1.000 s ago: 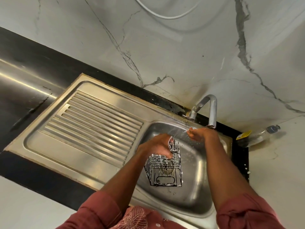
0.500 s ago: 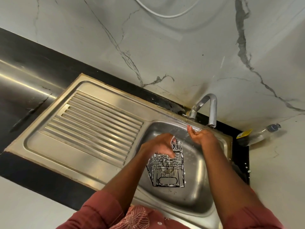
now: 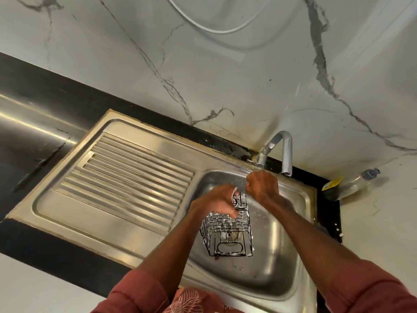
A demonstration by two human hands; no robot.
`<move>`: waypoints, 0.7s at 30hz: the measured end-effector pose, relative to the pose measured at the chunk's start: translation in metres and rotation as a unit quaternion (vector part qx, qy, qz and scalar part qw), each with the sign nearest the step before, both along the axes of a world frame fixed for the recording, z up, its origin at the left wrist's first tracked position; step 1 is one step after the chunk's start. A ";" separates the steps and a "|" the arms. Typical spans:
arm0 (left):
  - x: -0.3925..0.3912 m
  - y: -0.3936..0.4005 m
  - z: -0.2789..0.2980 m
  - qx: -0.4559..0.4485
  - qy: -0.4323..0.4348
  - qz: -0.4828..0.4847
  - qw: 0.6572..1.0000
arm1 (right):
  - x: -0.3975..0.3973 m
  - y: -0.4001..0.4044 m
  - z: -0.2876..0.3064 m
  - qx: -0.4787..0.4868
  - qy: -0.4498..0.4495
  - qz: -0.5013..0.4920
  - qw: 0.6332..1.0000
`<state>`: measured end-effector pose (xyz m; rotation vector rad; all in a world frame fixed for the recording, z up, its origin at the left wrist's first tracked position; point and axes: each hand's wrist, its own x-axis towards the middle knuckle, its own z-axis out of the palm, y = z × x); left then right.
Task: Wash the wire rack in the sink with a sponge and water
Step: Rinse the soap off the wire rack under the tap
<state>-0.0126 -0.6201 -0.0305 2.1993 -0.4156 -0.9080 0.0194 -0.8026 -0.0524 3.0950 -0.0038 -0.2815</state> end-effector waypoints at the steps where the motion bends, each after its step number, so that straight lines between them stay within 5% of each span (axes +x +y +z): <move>1: 0.001 -0.001 0.000 0.001 -0.003 -0.002 1.000 | -0.002 0.002 0.003 -0.019 0.004 0.022 1.000; 4: 0.003 -0.002 0.001 0.006 -0.011 -0.006 1.000 | -0.001 0.005 0.000 -0.012 0.011 0.036 0.999; 9: -0.001 -0.009 -0.003 0.006 -0.012 -0.010 1.000 | 0.008 -0.014 -0.006 0.135 0.158 -0.034 0.978; 15: -0.005 -0.012 -0.006 -0.013 -0.003 -0.009 1.000 | 0.007 -0.027 -0.002 0.224 0.130 -0.128 0.957; 21: -0.010 -0.012 -0.005 -0.006 -0.003 0.013 1.000 | 0.000 -0.014 -0.006 0.122 -0.017 -0.134 0.983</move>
